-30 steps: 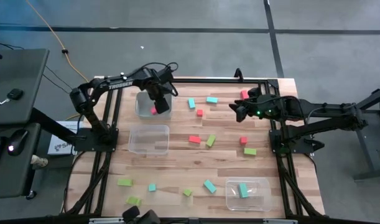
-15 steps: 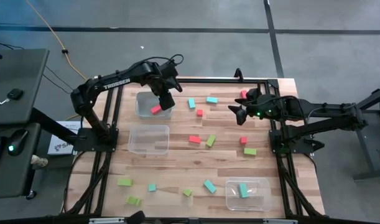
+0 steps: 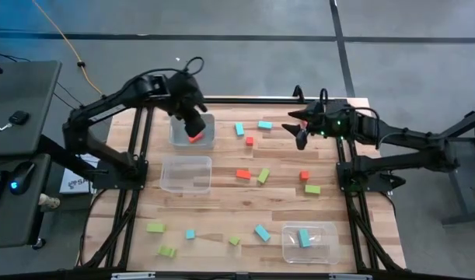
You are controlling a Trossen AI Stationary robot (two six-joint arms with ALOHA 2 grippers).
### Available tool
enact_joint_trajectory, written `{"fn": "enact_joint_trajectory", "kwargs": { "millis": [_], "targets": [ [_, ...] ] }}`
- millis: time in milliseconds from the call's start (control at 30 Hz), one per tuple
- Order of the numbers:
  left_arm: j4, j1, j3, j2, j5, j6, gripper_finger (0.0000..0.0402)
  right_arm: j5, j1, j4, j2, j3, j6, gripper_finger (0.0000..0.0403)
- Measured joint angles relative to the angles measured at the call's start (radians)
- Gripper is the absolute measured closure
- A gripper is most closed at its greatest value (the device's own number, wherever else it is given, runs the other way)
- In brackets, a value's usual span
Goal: Sort & place blocks by color
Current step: Put the green block into the top transparent bin
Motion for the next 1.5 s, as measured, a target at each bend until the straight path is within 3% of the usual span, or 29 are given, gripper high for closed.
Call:
{"fn": "enact_joint_trajectory", "kwargs": {
  "millis": [367,567,700,900,1500],
  "targets": [
    [-0.058,-0.022,0.0,-0.145,-0.013,-0.086,0.0275,-0.271,-0.111,0.098,0.145,0.026,-0.139,0.0155],
    [-0.072,-0.028,0.0,-0.173,-0.02,-0.111,0.0275,-0.276,-0.111,-0.127,0.266,0.177,-0.3,0.0155],
    [-0.09,-0.028,0.0,-0.177,-0.083,-0.112,0.0275,-0.323,-0.11,-0.296,0.357,0.267,-0.4,0.0155],
    [-0.108,-0.027,-0.001,-0.177,-0.133,-0.113,0.0275,-0.355,-0.077,-0.457,0.471,0.294,-0.573,0.0155],
    [-0.109,-0.028,-0.001,-0.176,-0.113,-0.112,0.0275,-0.331,0.06,-0.472,0.765,0.296,-0.857,0.0155]
  ]
}}
